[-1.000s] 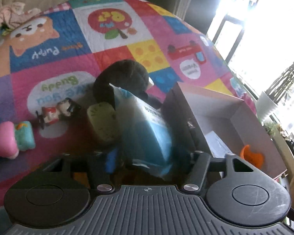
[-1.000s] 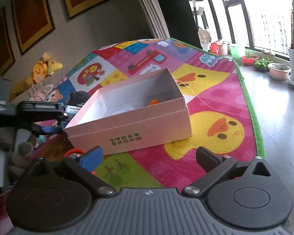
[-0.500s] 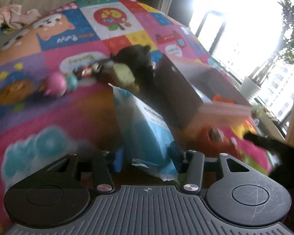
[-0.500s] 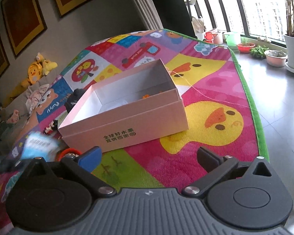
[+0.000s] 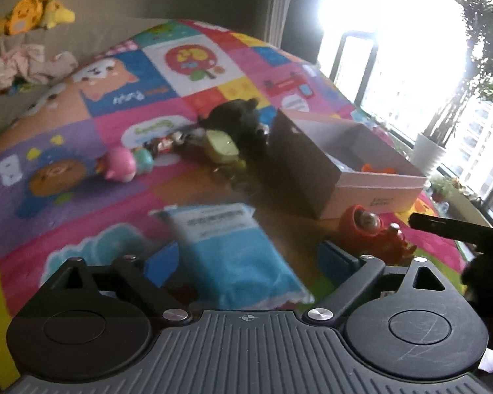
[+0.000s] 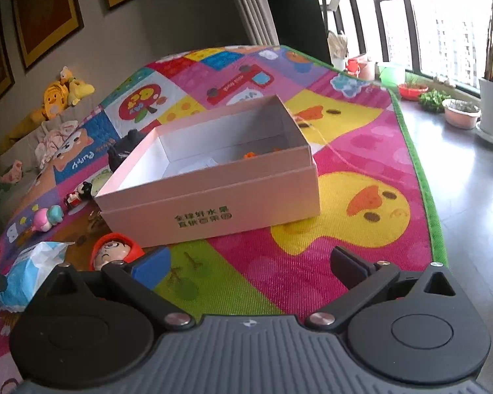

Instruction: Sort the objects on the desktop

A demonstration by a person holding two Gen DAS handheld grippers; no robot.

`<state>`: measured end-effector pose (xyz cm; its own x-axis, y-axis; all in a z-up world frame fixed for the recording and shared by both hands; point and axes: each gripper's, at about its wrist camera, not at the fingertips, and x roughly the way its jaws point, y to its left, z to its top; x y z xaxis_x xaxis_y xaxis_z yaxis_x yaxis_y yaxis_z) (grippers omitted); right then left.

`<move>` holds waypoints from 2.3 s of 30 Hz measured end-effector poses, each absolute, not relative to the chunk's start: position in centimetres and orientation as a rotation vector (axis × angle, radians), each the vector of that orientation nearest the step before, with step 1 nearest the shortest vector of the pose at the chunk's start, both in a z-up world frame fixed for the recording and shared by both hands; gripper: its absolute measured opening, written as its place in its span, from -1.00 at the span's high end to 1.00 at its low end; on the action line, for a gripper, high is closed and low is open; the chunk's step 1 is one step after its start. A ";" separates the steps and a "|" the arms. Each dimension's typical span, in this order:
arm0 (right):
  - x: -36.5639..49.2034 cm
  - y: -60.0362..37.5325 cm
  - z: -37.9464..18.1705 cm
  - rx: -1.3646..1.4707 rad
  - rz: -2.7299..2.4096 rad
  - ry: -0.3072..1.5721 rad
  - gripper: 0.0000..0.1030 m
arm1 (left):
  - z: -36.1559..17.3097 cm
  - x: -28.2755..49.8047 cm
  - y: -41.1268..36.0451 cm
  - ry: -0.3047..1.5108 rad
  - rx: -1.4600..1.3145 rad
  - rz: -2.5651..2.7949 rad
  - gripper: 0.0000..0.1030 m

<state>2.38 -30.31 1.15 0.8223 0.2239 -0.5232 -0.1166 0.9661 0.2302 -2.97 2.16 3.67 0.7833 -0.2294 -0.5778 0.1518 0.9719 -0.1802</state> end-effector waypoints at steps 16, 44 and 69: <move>13.6 -30.6 2.8 0.273 0.160 0.646 -1.00 | -0.1 -2.3 1.8 0.672 -0.144 -0.216 -0.97; 3.2 -20.8 2.5 -0.168 0.535 0.714 -0.02 | 1.5 -0.2 0.8 0.661 -0.090 -0.106 -0.99; 1.5 -30.9 17.0 0.127 0.452 0.368 -0.02 | 11.5 8.7 -6.2 0.411 -0.028 -0.300 -0.17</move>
